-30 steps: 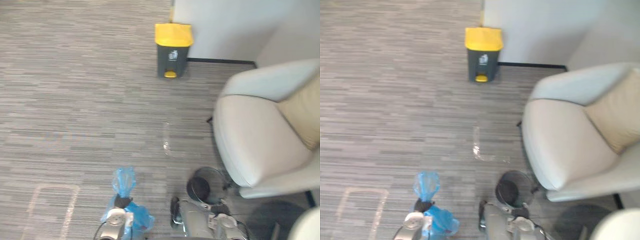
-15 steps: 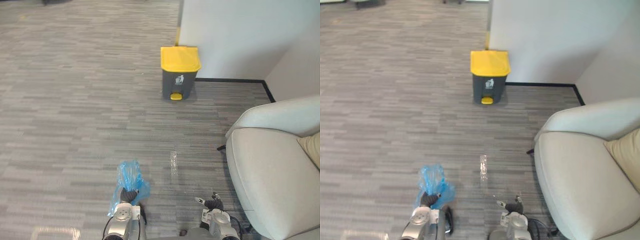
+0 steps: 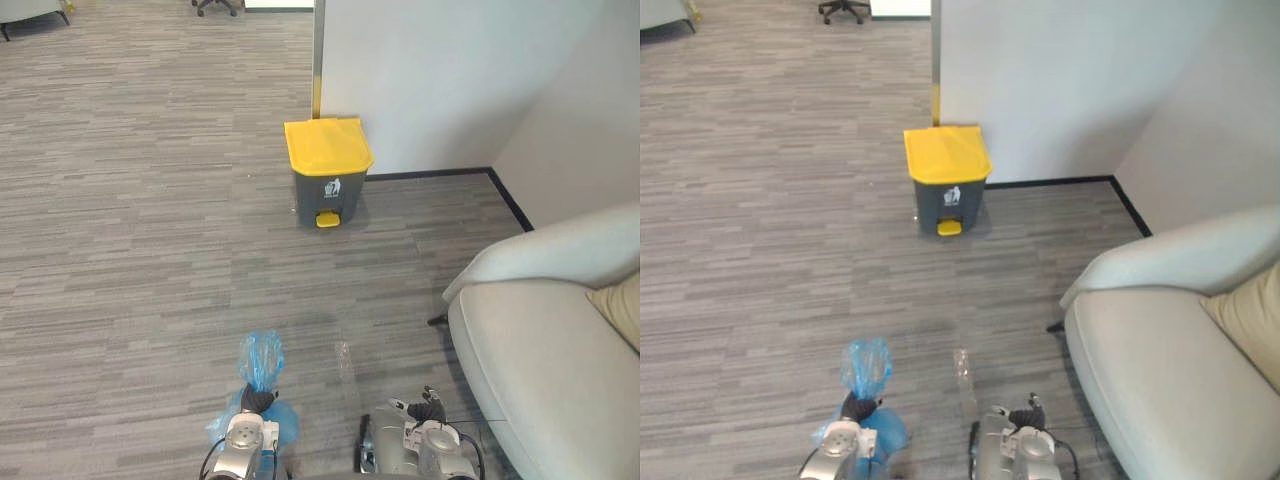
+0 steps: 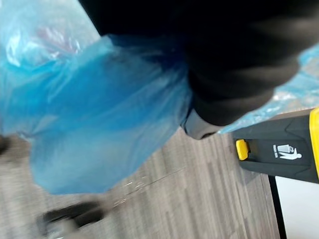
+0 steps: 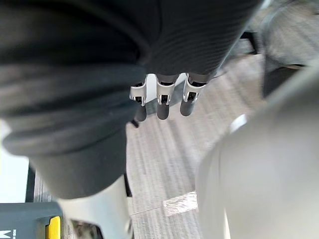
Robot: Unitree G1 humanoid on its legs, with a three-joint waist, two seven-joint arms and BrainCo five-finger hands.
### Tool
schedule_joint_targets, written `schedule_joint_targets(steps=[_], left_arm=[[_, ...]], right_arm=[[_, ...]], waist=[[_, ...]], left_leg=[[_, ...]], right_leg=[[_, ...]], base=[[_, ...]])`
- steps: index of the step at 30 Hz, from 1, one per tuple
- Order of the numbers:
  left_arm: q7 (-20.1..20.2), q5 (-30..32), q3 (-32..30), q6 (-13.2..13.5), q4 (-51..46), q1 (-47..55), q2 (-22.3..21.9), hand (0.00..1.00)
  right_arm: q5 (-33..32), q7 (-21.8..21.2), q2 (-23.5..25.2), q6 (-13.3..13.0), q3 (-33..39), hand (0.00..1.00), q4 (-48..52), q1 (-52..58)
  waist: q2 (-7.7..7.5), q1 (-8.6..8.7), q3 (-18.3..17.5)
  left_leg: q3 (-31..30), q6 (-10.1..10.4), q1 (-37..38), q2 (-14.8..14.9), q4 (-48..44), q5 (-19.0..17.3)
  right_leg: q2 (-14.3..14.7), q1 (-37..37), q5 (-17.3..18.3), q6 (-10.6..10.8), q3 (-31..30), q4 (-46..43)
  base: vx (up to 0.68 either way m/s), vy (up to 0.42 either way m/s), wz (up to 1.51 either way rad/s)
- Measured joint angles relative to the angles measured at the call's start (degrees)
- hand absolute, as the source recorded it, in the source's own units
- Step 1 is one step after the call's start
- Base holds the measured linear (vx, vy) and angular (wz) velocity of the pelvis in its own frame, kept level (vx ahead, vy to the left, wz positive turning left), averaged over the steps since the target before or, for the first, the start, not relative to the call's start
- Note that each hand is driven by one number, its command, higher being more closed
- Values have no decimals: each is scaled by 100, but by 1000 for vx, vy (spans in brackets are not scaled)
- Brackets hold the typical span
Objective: Gather rubbish on tea table into small bin, then transfer packed bag to large trash can.
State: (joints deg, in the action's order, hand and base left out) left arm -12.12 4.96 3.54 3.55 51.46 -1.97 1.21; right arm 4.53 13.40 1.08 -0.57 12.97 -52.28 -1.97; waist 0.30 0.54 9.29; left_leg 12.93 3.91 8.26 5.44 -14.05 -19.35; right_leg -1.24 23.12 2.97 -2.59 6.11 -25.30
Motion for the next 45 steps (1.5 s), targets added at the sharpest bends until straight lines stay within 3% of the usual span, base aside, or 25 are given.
schedule_joint_targets(steps=[2, 4, 6, 7, 9, 11, 14, 15, 16, 19, 21, 24, 26, 28, 29, 31, 33, 34, 36, 38, 39, 41, 42, 43, 45], left_arm=[[-8, 6, -38, -4, 103, -71, -7, 100], [-5, 32, -70, 2, 89, -72, -41, 100], [-1, 81, -328, 16, 26, -66, -201, 100], [4, 105, -441, 21, -72, 18, -272, 100], [6, 119, -473, 10, -162, 154, -307, 100], [8, 119, -473, -8, -316, 308, -292, 100], [8, 119, -485, -7, -354, 371, -306, 100], [8, 116, -482, -5, -354, 369, -316, 100], [7, 116, -478, -4, -348, 375, -347, 100], [6, 120, -454, -7, -202, 274, -118, 100], [7, 120, -394, -7, -177, 274, -44, 100], [5, 119, -174, -17, -127, 373, 42, 100], [-1, 112, -43, -38, -121, 371, 101, 100], [-2, 107, -27, -57, -120, 371, 71, 100], [-1, 106, -32, -59, -119, 355, 40, 100], [-1, 105, -34, -58, -115, 292, 10, 100], [2, 111, -32, -53, -87, 196, 31, 100], [-1, 120, -39, -53, 51, 91, 9, 100], [27, 150, -41, -29, 137, 26, -30, 100], [16, 169, -45, -31, 141, -19, -34, 100], [18, 175, -82, -32, 140, -27, -44, 100], [53, 179, -303, -23, 86, -41, -191, 100], [95, 177, -418, -19, 71, 1, -233, 100], [123, 174, -429, -21, 3, 85, -284, 100], [131, 174, -427, -28, -88, 179, -322, 100]], right_arm=[[0, 11, -90, 34, 49, 0, -80, -136], [-5, 1, -80, 79, 52, 0, -80, 87], [-5, -2, -100, 72, -33, 0, -40, 162], [-7, -1, -104, 65, -110, 0, -35, 154], [-20, -2, -29, 65, -216, 0, -39, 143], [-34, -1, 99, 84, -210, 0, -38, 180], [-64, 3, 163, 102, -62, 0, -37, 199], [-63, 11, 153, 101, 36, 0, -35, 206], [-63, 17, 79, 100, 45, 0, -36, 238], [-45, 8, 211, 111, 42, 0, -115, 301], [-38, 7, 222, 107, 49, 0, -114, 270], [-11, -5, 249, 111, 35, 0, -24, 307], [-3, -14, 249, 83, 5, 0, 23, 281], [-3, -15, 253, 79, -5, 0, 79, 271], [-5, -9, 247, 63, -3, 0, 149, 261], [-3, -9, 243, 38, 8, 0, 163, 255], [1, -8, 240, 46, 35, 0, 112, 243], [4, -20, 168, 46, 51, 0, 85, 217], [21, -18, 32, 55, 217, 0, -106, 60], [10, -2, 2, 99, 301, 0, -187, 43], [6, -2, 3, 107, 313, 0, -232, 58], [8, -4, 5, 105, 176, 0, -234, 142], [1, 2, 2, 100, 51, 0, -230, 161], [-4, -3, 30, 100, -29, 0, -231, 152], [-8, -5, 112, 105, -24, 0, -223, 143]], waist=[[62, 15, 78], [108, 88, 82], [120, 74, 93], [149, 10, 95], [167, -66, 108], [63, -118, 132], [-1, -215, 152], [79, -245, 105], [195, -248, 49], [-199, -267, 4], [-207, -277, -4], [-197, -297, -4], [-250, -185, 11], [-278, -129, 20], [-280, -80, 27], [-277, -42, 31], [-311, -21, 15], [-227, 37, 37], [-9, -3, 19], [64, 24, 58], [72, 72, 58], [69, 89, 68], [82, 33, 69], [106, -7, 57], [93, -42, 47]], left_leg=[[-281, 98, 84, 1, 1, 338], [-513, 200, 157, 144, -598, 591], [-573, 422, -552, 481, -2591, 1219], [-545, 411, -1049, 721, -3621, 1519], [-296, 170, -1860, 1127, -4713, 1065], [30, 58, -2301, 1204, -4371, 736], [302, 6, -2463, 1024, -2293, 688], [196, -25, -2400, 841, -1361, 980], [0, 76, -2373, 738, -632, 1707], [118, -47, -2231, 270, -618, 1413], [259, -130, -2162, 161, -784, 1067], [582, -210, -1653, 17, -743, 608], [657, -238, -1281, -115, -609, 433], [652, -211, -944, -100, -516, 293], [647, -258, -761, -82, -432, 256], [643, -180, -582, -11, -369, 146], [529, 27, -399, 2, -305, 39], [326, 152, -300, 28, -265, -20], [27, 169, -155, 97, 52, 258], [-116, 206, 15, 144, 114, 444], [-257, 289, -38, 266, -355, 519], [-412, 467, -654, 537, -2310, 860], [-392, 444, -1095, 748, -3315, 1089], [-276, 268, -1453, 915, -3982, 950], [-36, 107, -1852, 1016, -4009, 698]], right_leg=[[-54, -44, 372, -68, 41, -266], [-48, -642, 632, -108, 366, -170], [43, -1374, 785, -104, 525, 299], [113, -1663, 836, -160, 527, 554], [207, -2127, 883, -207, 471, 877], [123, -2463, 907, -124, 387, 1174], [-96, -2808, 921, 112, 139, 1396], [-177, -2842, 992, 281, 49, 1377], [-157, -2847, 1116, 500, -67, 1344], [-608, -2878, 1124, 682, -327, 1409], [-774, -2849, 1122, 715, -485, 1098], [-979, -1842, 875, 1030, -968, -1233], [-1045, -979, 645, 924, -962, -2839], [-948, -646, 940, 774, -570, -3025], [-880, -439, 1181, 662, -219, -2781], [-687, -271, 1273, 559, 154, -1937], [-417, -263, 877, 490, 259, -503], [-304, -477, 480, 140, 351, -238], [-209, -529, 581, -16, 468, -288], [-179, -729, 749, -114, 606, -316], [-134, -1061, 782, -107, 750, -113], [-24, -1783, 855, -73, 836, 415], [31, -2036, 923, -111, 755, 615], [55, -2234, 1036, -74, 674, 763], [3, -2351, 1039, -26, 473, 831]], base=[[385, -122, 20], [373, -140, 63], [379, -133, 36], [292, -34, -4], [267, 46, -20], [284, 74, -20], [355, 180, -39], [290, 233, -38], [335, 309, -31], [308, 269, -5], [303, 290, -25], [215, 203, -50], [230, 101, -11], [320, 22, -2], [330, -33, 3], [356, -93, 15], [476, -156, 34], [475, -108, 29], [393, -83, 17], [461, -154, 30], [396, -151, 47], [326, -106, 20], [331, 12, -37], [249, 79, -53], [221, 112, -57]])
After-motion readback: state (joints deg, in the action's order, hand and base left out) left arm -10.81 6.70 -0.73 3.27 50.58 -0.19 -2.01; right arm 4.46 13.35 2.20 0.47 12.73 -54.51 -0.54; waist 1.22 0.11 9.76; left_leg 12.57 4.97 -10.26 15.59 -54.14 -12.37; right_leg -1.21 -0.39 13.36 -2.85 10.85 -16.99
